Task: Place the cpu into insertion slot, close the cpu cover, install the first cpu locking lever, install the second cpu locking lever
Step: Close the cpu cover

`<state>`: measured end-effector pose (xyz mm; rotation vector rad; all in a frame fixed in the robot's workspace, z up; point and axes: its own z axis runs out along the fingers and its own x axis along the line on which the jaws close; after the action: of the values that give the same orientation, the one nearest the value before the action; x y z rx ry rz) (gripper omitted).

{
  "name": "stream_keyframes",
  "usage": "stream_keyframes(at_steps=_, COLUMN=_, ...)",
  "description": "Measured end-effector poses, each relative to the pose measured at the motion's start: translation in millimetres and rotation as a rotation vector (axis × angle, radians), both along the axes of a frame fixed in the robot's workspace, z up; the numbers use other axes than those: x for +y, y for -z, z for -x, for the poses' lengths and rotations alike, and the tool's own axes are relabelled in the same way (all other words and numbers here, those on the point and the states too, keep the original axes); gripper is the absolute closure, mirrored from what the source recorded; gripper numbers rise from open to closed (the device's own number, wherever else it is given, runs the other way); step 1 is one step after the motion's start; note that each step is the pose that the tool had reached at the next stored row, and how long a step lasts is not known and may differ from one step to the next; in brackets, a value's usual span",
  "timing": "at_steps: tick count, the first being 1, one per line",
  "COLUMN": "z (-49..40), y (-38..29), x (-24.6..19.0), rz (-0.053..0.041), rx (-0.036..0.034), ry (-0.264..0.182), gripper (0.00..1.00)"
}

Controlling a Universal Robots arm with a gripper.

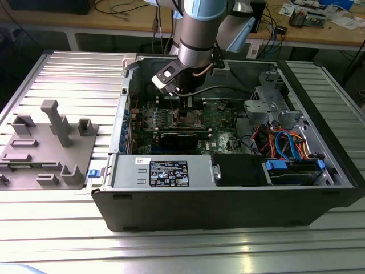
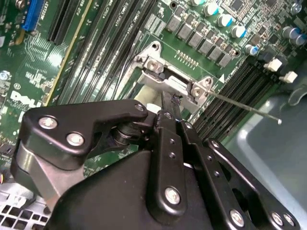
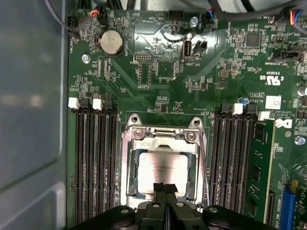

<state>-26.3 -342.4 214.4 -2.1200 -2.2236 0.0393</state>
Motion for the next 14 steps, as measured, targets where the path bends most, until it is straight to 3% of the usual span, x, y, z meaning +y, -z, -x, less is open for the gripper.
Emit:
stream_keyframes(at_steps=7, z=3.6, y=8.2, x=0.0, rz=-0.0006, rx=-0.0001, ry=-0.002, gripper=0.89)
stream_keyframes(at_steps=14, z=3.9, y=11.0, x=0.0, rz=-0.0007, rx=0.0001, ry=-0.002, gripper=0.89)
